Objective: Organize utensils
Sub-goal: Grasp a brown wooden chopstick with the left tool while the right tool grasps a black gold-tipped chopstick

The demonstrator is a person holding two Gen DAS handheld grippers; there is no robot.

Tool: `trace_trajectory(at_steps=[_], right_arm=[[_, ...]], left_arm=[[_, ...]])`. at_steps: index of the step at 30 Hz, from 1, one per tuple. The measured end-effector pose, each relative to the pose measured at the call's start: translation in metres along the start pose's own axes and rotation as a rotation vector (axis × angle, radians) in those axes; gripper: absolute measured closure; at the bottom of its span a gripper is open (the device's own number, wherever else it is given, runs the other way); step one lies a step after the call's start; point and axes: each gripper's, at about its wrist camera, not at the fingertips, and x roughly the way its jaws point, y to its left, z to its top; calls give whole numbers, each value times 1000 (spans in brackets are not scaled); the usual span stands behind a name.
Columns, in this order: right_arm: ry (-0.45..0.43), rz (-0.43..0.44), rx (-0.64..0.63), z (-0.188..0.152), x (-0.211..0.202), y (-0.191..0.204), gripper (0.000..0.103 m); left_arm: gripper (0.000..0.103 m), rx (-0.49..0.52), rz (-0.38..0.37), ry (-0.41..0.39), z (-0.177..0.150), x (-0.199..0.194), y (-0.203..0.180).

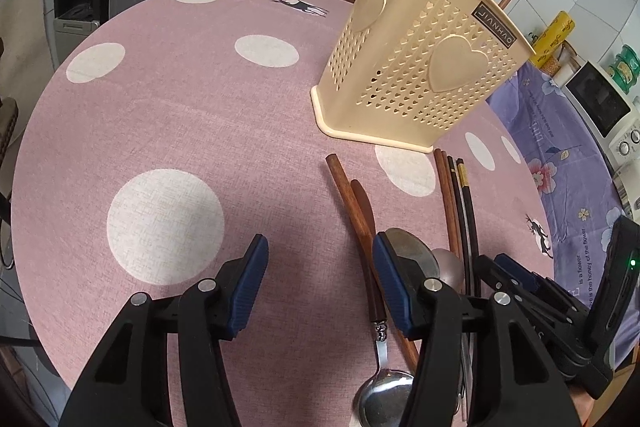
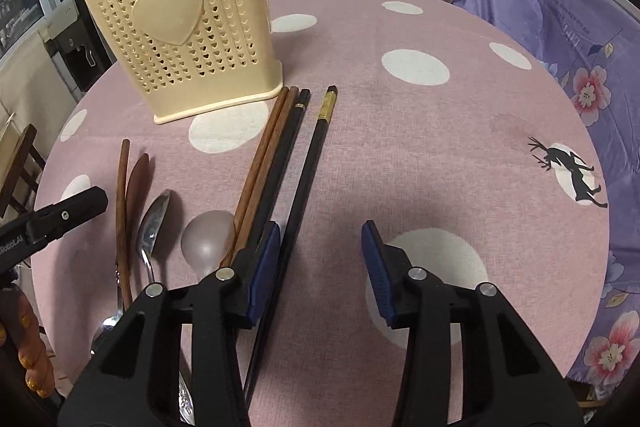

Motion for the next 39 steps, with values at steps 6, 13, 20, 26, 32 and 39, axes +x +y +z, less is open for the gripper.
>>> trace_trajectory(at_steps=[6, 13, 20, 26, 32, 39], right_arm=[[1, -37, -14, 14, 12, 4, 62], [-10, -35, -12, 14, 13, 3, 62], [-7, -25, -7, 18, 15, 1, 62], [2, -43, 0, 29, 23, 1, 62], [21, -66, 12, 53, 40, 1, 67], [21, -88, 31, 72, 55, 6, 83]], left_arm=[[49, 21, 15, 3, 9, 5, -10], [64, -14, 48, 6, 27, 20, -16], [79, -69, 42, 32, 37, 31, -9], [81, -90, 39, 41, 39, 31, -4], [89, -74, 48, 50, 37, 35, -11], [90, -69, 48, 50, 36, 35, -14]])
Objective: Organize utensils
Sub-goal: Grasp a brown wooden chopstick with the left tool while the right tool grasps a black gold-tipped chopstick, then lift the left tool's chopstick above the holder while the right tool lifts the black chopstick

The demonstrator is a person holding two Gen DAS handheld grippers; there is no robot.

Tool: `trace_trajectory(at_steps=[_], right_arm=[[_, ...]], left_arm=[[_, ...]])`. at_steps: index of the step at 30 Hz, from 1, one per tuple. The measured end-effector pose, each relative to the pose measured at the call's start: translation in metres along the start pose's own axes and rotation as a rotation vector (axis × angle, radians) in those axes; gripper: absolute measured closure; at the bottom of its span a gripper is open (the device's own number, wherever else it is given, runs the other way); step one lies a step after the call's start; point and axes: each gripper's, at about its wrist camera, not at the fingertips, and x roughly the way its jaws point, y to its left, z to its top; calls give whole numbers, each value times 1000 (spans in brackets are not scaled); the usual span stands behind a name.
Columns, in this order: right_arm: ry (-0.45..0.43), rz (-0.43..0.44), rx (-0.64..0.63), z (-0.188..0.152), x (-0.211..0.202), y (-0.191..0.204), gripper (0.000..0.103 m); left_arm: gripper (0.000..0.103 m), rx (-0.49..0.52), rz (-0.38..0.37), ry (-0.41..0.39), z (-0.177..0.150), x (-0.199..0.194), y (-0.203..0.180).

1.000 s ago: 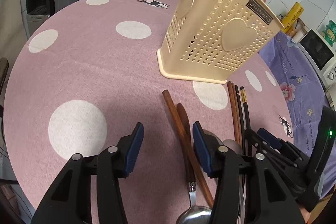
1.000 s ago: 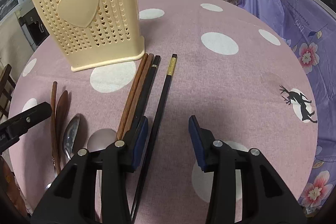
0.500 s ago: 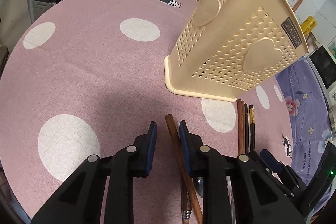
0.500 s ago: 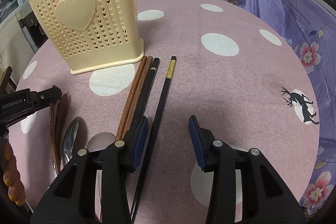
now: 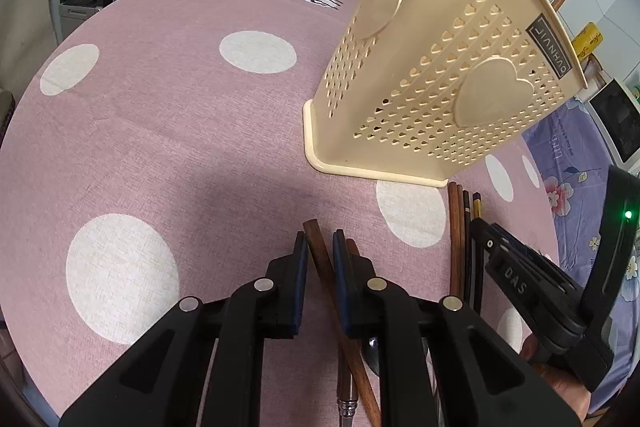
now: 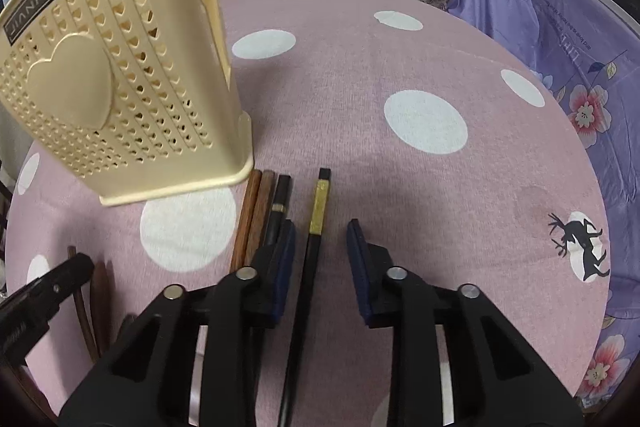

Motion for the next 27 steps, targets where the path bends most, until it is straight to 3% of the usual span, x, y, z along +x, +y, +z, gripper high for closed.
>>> trace_trajectory(at_steps=[2, 8, 13, 17, 27], right_arm=[[0, 2, 7, 2, 2, 1, 93], [0, 30, 22, 4, 4, -4, 95], [12, 157, 129, 5, 3, -23, 95], [-73, 206, 115, 4, -25, -25, 95], [-344, 301, 42, -1, -139, -41, 95]], left_arm=[[90, 1, -2, 1, 0, 0, -1], [90, 10, -10, -14, 0, -5, -3], [90, 31, -34, -43, 1, -16, -9], [91, 57, -56, -79, 3, -32, -15], [93, 196, -115, -246, 2, -103, -40]])
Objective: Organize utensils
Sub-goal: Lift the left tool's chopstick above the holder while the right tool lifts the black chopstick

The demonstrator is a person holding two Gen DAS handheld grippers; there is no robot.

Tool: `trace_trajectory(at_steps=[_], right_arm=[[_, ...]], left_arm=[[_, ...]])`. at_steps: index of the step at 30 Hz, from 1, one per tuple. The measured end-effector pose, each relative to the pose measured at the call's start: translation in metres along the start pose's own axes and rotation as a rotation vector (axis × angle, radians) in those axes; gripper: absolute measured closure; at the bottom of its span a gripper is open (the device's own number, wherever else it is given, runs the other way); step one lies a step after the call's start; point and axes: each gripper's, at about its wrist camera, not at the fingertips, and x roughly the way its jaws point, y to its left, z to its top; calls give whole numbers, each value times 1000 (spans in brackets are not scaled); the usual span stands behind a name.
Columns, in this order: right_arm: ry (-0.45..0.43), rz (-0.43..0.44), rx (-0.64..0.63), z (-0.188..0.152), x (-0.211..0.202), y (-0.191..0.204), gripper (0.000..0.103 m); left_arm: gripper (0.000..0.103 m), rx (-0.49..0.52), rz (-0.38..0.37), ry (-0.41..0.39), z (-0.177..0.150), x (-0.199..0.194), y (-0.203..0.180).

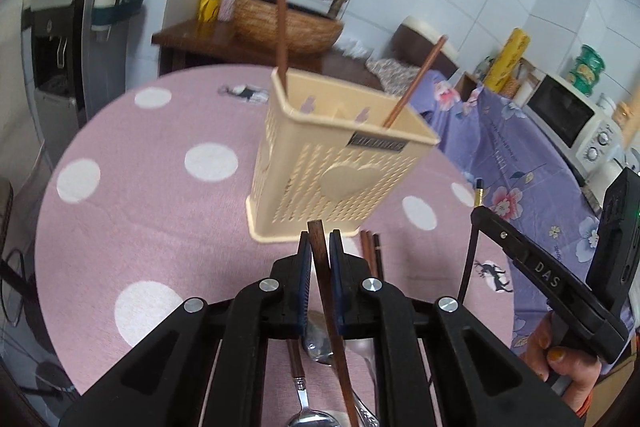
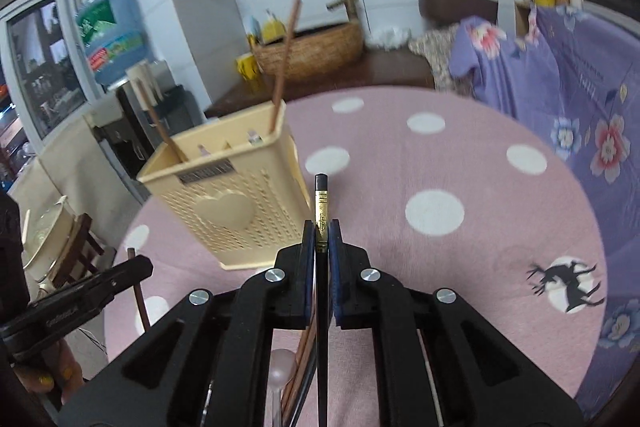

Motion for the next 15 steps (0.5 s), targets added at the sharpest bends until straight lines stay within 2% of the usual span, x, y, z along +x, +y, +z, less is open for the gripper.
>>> trace_trajectory(at_steps=[6, 12, 15], right_arm=[[-53, 27, -45, 7, -48, 7, 95], [-48, 70, -42, 13, -66, 5, 95], [-50, 66, -47, 13, -68, 5, 95]], left_arm=[[95, 69, -22, -66, 8, -23, -18], [95, 92, -43, -83, 11, -34, -25], [95, 103, -42, -95, 11, -41, -27]])
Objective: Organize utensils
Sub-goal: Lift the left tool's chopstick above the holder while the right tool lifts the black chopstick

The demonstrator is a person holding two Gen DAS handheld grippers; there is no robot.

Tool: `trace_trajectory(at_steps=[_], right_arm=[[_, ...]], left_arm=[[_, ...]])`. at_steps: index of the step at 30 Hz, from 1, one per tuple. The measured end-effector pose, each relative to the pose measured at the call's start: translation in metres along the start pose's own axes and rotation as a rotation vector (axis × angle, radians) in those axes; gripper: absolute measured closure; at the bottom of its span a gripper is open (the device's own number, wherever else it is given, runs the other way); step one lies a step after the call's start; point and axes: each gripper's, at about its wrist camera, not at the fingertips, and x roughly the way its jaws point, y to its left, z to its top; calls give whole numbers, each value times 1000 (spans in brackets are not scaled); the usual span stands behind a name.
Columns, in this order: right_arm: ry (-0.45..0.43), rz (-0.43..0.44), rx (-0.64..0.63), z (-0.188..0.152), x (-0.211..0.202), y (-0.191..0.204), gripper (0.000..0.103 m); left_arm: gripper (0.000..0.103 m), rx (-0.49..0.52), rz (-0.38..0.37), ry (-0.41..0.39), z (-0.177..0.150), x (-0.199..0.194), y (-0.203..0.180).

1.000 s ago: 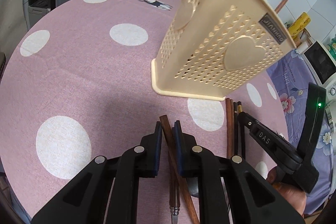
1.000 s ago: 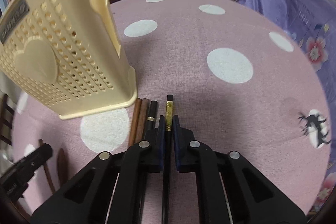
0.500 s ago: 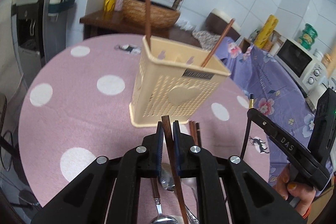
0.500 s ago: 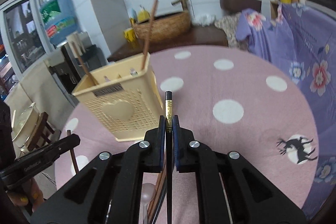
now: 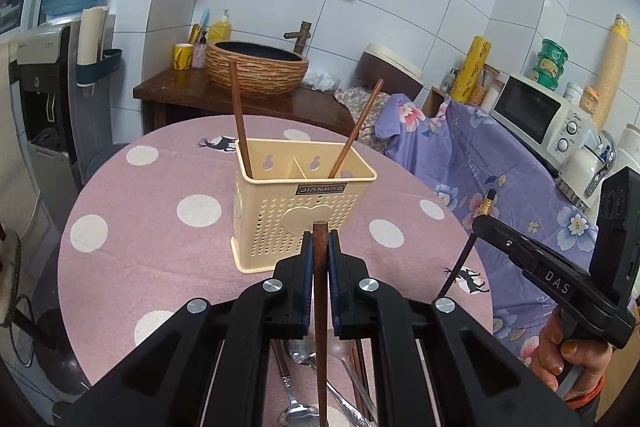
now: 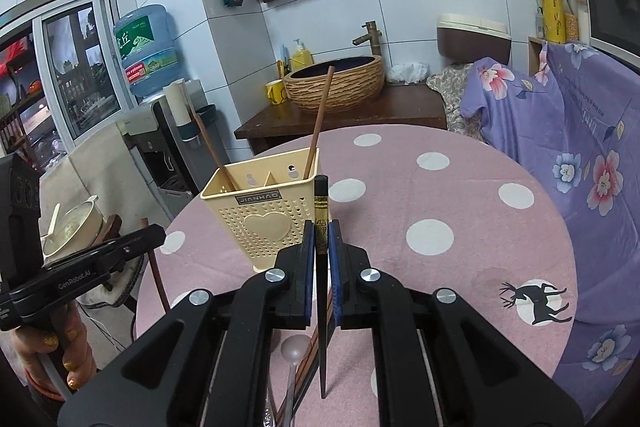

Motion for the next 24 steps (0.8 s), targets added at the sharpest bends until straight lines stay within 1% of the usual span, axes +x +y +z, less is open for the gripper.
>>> trace_trajectory(at_steps=[5, 11, 15, 21, 24], right_arm=[[0, 8, -22, 3, -1, 5, 95], [1, 14, -31, 7, -2, 7, 95], [8, 29, -40, 12, -2, 12, 95], [18, 55, -45, 21, -1, 17, 95], [20, 75, -55, 30, 0, 23, 95]], left_arm=[[95, -1, -24, -5, 3, -7, -1], [95, 12, -28, -28, 8, -13, -4], [95, 1, -39, -25, 12, -12, -2], [95, -3, -43, -48, 23, -17, 1], [95, -15, -47, -58, 33, -19, 5]])
